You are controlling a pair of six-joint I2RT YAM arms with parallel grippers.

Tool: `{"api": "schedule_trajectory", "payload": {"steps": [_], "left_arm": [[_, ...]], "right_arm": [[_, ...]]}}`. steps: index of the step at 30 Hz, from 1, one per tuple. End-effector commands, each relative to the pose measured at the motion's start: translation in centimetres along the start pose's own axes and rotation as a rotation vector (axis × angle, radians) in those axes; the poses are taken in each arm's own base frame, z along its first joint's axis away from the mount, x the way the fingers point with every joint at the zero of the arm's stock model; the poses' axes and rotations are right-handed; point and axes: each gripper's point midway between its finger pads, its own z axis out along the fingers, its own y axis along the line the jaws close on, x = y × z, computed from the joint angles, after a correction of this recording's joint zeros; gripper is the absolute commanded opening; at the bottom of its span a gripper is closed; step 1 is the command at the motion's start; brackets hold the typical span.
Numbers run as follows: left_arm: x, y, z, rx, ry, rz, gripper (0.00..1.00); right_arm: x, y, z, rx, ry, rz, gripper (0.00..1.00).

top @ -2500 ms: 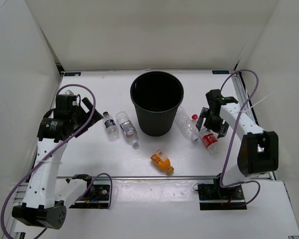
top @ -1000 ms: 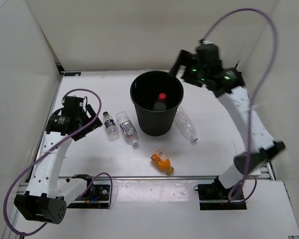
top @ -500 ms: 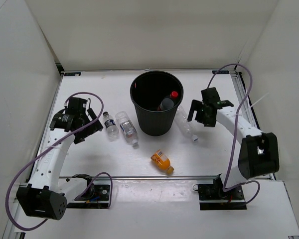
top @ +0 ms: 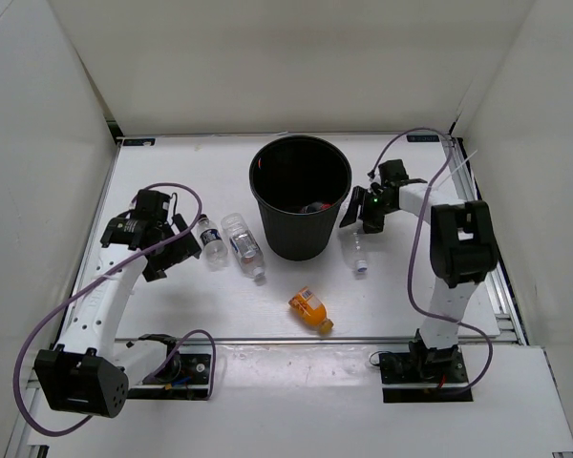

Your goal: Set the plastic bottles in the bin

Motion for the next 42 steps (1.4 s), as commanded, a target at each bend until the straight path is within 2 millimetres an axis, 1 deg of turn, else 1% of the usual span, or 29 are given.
{"api": "schedule_trajectory", "payload": {"steps": [1, 4, 6, 7, 8, 9, 10, 11, 12, 13, 14, 17, 19, 20, 21, 23, 24, 26, 27, 28, 30, 31, 32, 34, 37, 38, 40, 41, 42], "left_arm": [[0.1, -0.2, -0.5, 0.023, -0.012, 0.003, 1.00], [0.0, -0.1, -0.5, 0.010, -0.010, 0.004, 1.00], [-0.4, -0.1, -0.7, 0.008, -0.024, 0.002, 1.00], [-0.4, -0.1, -0.7, 0.008, -0.025, -0.008, 1.00], [-0.7, -0.2, -0.9, 0.005, -0.038, -0.019, 1.00], [-0.8, -0.2, -0.9, 0.005, -0.038, -0.019, 1.00], [-0.8, -0.2, -0.9, 0.005, -0.038, -0.028, 1.00], [-1.3, -0.6, -1.0, 0.026, -0.066, -0.046, 1.00], [-1.5, -1.1, -1.0, 0.047, -0.072, -0.056, 1.00], [-1.3, -1.5, -1.0, 0.073, -0.068, -0.066, 1.00], [-1.4, -1.9, -1.0, 0.099, -0.077, -0.088, 1.00], [-1.6, -3.3, -0.3, 0.181, -0.087, -0.133, 1.00], [-2.1, -4.5, 0.0, 0.247, -0.094, -0.160, 1.00], [-2.1, -4.5, 0.6, 0.252, -0.084, -0.170, 1.00], [-2.3, -4.9, 0.7, 0.268, -0.082, -0.169, 1.00], [-2.4, -5.1, 1.7, 0.252, -0.062, -0.168, 1.00], [-3.1, -5.1, 2.4, 0.225, -0.069, -0.180, 1.00], [-3.8, -5.0, 3.0, 0.189, -0.077, -0.183, 1.00], [-4.0, -4.9, 3.3, 0.166, -0.073, -0.193, 1.00], [-4.3, -5.1, 3.5, 0.155, -0.077, -0.186, 1.00], [-5.1, -5.2, 4.0, 0.122, -0.076, -0.186, 1.00], [-5.6, -5.3, 4.1, 0.118, -0.087, -0.187, 1.00], [-5.9, -5.5, 4.6, 0.113, -0.082, -0.176, 1.00], [-5.9, -5.9, 5.4, 0.117, -0.066, -0.175, 1.00], [-6.2, -6.6, 7.0, 0.129, -0.052, -0.140, 1.00], [-6.2, -7.0, 7.5, 0.133, -0.052, -0.119, 1.00], [-6.4, -7.2, 9.2, 0.123, -0.042, -0.091, 1.00], [-6.6, -7.7, 9.5, 0.130, -0.045, -0.072, 1.00], [-6.5, -7.8, 10.6, 0.116, -0.028, -0.061, 1.00]], "right_arm": [[-0.2, 1.4, 0.7, -0.090, 0.063, -0.001, 0.62], [0.2, -0.3, 0.4, -0.024, 0.072, 0.086, 0.46], [0.4, -2.6, -1.9, 0.087, 0.022, 0.153, 0.39], [-0.2, -2.3, -4.4, 0.103, -0.040, 0.170, 0.39], [-0.5, -3.4, -6.2, 0.141, -0.077, 0.248, 0.39], [0.2, -3.9, -8.1, 0.181, -0.079, 0.303, 0.39], [-0.6, -3.1, -11.6, 0.173, -0.169, 0.312, 0.36], [-0.9, -3.5, -13.8, 0.171, -0.219, 0.348, 0.35], [-1.2, -2.5, -15.6, 0.143, -0.256, 0.373, 0.33], [-2.0, -0.5, -18.9, 0.115, -0.317, 0.374, 0.33], [-2.7, 1.0, -20.2, 0.084, -0.362, 0.367, 0.33], [-5.2, 9.2, -25.5, -0.179, -0.508, 0.257, 0.33], [-7.0, 13.6, -28.4, -0.304, -0.613, 0.150, 0.37], [-7.1, 17.5, -31.0, -0.384, -0.662, 0.061, 0.37], [-8.0, 19.1, -30.8, -0.405, -0.666, 0.003, 0.37], [-7.8, 24.0, -31.2, -0.461, -0.672, -0.165, 0.40], [-8.2, 27.1, -31.3, -0.459, -0.689, -0.317, 0.46], [-8.9, 29.4, -31.1, -0.436, -0.707, -0.434, 0.50], [-9.3, 30.7, -28.4, -0.406, -0.679, -0.526, 0.59], [-9.8, 32.2, -29.7, -0.416, -0.726, -0.576, 0.63], [-9.5, 33.1, -26.8, -0.391, -0.686, -0.626, 0.75], [-9.4, 32.8, -25.9, -0.375, -0.670, -0.598, 0.94], [-8.6, 31.7, -24.7, -0.329, -0.629, -0.561, 1.00], [-8.2, 30.5, -24.4, -0.248, -0.631, -0.513, 1.00], [-6.4, 28.9, -26.2, -0.207, -0.629, -0.482, 1.00], [-5.5, 28.8, -28.2, -0.224, -0.648, -0.472, 1.00], [-3.7, 27.7, -28.1, -0.227, -0.602, -0.452, 1.00], [-2.7, 27.5, -29.6, -0.251, -0.614, -0.458, 1.00], [-2.0, 27.2, -29.8, -0.262, -0.603, -0.452, 1.00]]}}
